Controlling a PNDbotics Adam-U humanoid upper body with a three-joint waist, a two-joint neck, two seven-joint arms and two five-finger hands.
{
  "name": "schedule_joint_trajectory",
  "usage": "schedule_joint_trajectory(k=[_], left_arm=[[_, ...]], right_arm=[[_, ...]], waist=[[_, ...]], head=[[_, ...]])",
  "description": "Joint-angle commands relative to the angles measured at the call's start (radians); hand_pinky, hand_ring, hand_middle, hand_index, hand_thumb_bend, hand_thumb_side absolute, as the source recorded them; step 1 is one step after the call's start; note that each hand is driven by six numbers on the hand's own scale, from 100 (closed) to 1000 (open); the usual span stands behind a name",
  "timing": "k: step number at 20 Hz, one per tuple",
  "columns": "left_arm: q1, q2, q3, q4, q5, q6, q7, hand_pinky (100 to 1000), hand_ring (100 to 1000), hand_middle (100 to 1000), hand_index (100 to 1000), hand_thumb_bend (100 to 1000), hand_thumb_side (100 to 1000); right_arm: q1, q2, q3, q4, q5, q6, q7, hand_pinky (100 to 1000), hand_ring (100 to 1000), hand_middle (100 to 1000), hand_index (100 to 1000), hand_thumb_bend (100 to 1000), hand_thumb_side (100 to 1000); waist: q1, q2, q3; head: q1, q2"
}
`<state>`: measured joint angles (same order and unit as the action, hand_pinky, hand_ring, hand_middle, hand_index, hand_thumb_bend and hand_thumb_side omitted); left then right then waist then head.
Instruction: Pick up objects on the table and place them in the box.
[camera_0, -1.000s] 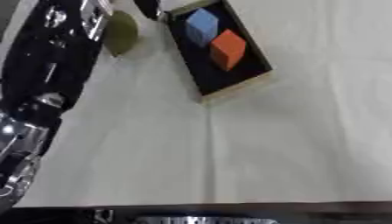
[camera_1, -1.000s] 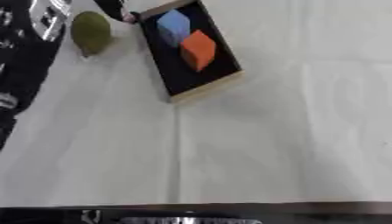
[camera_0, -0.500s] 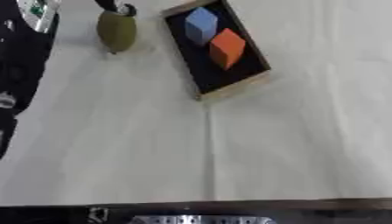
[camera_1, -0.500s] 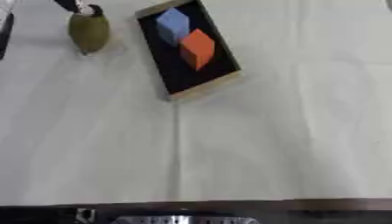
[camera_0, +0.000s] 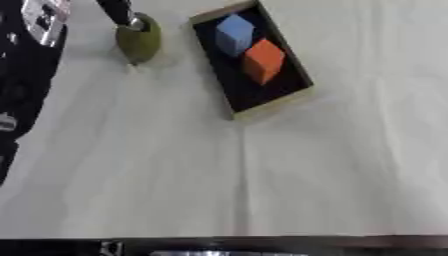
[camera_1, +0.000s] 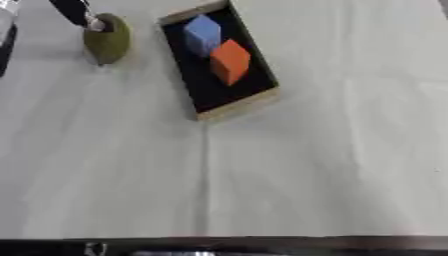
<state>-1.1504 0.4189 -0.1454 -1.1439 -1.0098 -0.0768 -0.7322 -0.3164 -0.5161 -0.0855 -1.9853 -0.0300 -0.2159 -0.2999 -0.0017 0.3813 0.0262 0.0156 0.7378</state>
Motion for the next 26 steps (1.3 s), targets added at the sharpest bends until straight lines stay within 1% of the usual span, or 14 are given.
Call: schedule_joint_trajectory(k=[1, 11, 15, 17, 18, 19, 20, 21, 22, 23, 24, 25, 26], left_arm=[[-0.013, 0.027, 0.019, 0.031, -0.021, 0.009, -0.003, 934, 915, 863, 925, 547, 100], [-0.01, 0.012, 0.051, 0.156, -0.109, 0.033, 0.034, 927, 909, 859, 919, 552, 100], [-0.008, 0.002, 0.053, 0.179, -0.118, 0.034, 0.052, 911, 893, 839, 908, 514, 100], [-0.008, -0.003, 0.054, 0.188, -0.124, 0.037, 0.068, 886, 861, 799, 878, 464, 100], [-0.008, -0.005, 0.054, 0.191, -0.127, 0.038, 0.074, 856, 821, 753, 840, 450, 100], [-0.008, -0.006, 0.054, 0.195, -0.127, 0.038, 0.077, 842, 801, 729, 822, 409, 100], [-0.009, -0.007, 0.054, 0.198, -0.125, 0.037, 0.077, 829, 784, 709, 808, 394, 100], [-0.009, -0.007, 0.055, 0.2, -0.122, 0.037, 0.076, 799, 751, 669, 779, 346, 100], [-0.01, -0.007, 0.055, 0.201, -0.12, 0.037, 0.074, 786, 732, 646, 761, 328, 100], [-0.01, -0.006, 0.054, 0.201, -0.119, 0.037, 0.073, 765, 698, 613, 730, 262, 100], [-0.011, -0.006, 0.054, 0.201, -0.118, 0.037, 0.073, 763, 694, 609, 726, 252, 100], [-0.011, -0.005, 0.053, 0.2, -0.118, 0.038, 0.074, 751, 675, 596, 710, 189, 100], [-0.011, -0.005, 0.053, 0.199, -0.118, 0.04, 0.078, 751, 672, 596, 709, 172, 100]], right_arm=[[-0.007, -0.019, -0.01, -0.015, 0.005, 0.001, -0.004, 867, 810, 682, 887, 100, 622], [-0.009, -0.011, -0.011, -0.015, 0.004, 0.002, -0.005, 867, 811, 681, 888, 100, 623], [-0.011, -0.006, -0.01, -0.015, 0.002, 0.004, -0.004, 868, 811, 680, 888, 100, 628], [-0.01, -0.004, -0.01, -0.015, 0.002, 0.004, -0.004, 868, 811, 680, 888, 100, 623], [-0.01, -0.004, -0.011, -0.015, 0.001, 0.004, -0.004, 868, 811, 680, 888, 100, 621], [-0.01, -0.004, -0.011, -0.015, 0.001, 0.004, -0.005, 868, 812, 680, 888, 100, 623], [-0.01, -0.003, -0.011, -0.015, 0.0, 0.005, -0.005, 868, 812, 680, 888, 100, 623], [-0.01, -0.003, -0.011, -0.015, 0.0, 0.005, -0.004, 868, 812, 679, 888, 100, 624], [-0.01, -0.002, -0.011, -0.015, -0.001, 0.006, -0.004, 868, 812, 679, 888, 100, 624], [-0.01, -0.002, -0.011, -0.015, -0.002, 0.007, -0.004, 869, 812, 679, 888, 100, 624], [-0.009, -0.002, -0.011, -0.015, -0.003, 0.007, -0.004, 869, 812, 679, 888, 100, 624], [-0.009, -0.002, -0.011, -0.015, -0.003, 0.007, -0.004, 869, 812, 679, 888, 100, 625], [-0.009, -0.002, -0.011, -0.015, -0.004, 0.007, -0.004, 869, 812, 678, 888, 100, 624]], waist=[[0.0, -0.02, -0.003], [-0.001, -0.009, -0.009], [-0.003, -0.006, -0.011], [-0.003, -0.006, -0.013], [-0.004, -0.005, -0.014], [-0.003, -0.005, -0.015], [-0.003, -0.005, -0.015], [-0.002, -0.005, -0.015], [-0.001, -0.004, -0.014], [0.0, -0.005, -0.014], [0.0, -0.005, -0.014], [0.001, -0.005, -0.014], [0.001, -0.006, -0.014]], head=[[0.005, -0.012], [0.006, -0.015], [0.008, -0.016], [0.009, -0.017], [0.009, -0.017], [0.01, -0.016], [0.01, -0.016], [0.01, -0.015], [0.009, -0.014], [0.009, -0.014], [0.009, -0.014], [0.008, -0.013], [0.008, -0.013]])
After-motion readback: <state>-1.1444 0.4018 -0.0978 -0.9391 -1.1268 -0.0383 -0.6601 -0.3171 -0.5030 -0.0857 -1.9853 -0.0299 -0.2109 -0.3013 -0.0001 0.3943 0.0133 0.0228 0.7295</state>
